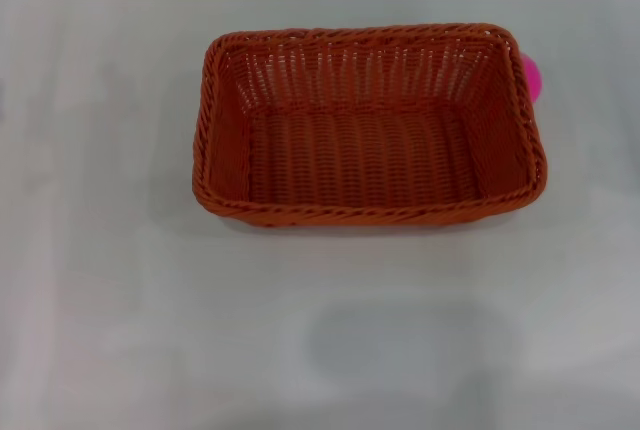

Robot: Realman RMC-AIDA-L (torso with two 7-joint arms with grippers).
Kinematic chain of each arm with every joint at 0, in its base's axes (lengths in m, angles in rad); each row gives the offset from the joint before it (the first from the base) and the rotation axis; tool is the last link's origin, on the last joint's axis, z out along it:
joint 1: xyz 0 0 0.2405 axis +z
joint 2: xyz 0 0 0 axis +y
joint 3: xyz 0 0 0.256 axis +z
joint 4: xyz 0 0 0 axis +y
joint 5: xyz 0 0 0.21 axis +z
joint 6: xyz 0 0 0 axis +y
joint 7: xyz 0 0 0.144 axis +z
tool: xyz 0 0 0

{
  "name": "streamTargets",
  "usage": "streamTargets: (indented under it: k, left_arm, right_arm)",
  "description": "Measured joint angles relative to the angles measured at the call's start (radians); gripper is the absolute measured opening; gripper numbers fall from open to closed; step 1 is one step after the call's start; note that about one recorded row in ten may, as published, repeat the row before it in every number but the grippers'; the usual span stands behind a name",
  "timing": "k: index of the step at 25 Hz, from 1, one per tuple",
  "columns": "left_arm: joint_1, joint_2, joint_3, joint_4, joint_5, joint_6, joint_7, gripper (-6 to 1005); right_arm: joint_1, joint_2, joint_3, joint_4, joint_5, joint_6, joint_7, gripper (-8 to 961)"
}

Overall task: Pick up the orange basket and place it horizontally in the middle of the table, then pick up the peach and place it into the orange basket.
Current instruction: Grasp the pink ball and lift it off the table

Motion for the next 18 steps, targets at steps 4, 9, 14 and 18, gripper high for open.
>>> streamTargets:
  k: [4, 9, 14, 18]
  left_arm:
    - [-0.016, 0.000, 0.000, 0.074, -0.001, -0.118, 0.000, 627]
    - [-0.039, 0.002, -0.003, 0.155, -0.003, -0.220, 0.000, 627]
    - [-0.061, 0.003, -0.010, 0.195, 0.004, -0.229, 0.000, 628]
    - [-0.064, 0.004, -0.014, 0.215, 0.005, -0.231, 0.000, 628]
  right_arm:
    - [-0.025, -0.002, -0.076, -0.003, 0.000, 0.041, 0.033, 870]
    - [-0.045, -0.005, -0.163, -0.002, 0.000, 0.077, 0.042, 870]
    - [-0.051, -0.007, -0.231, 0.001, -0.001, 0.086, 0.044, 870]
    - [-0.052, -0.004, -0.258, 0.000, -0.022, 0.088, 0.064, 870]
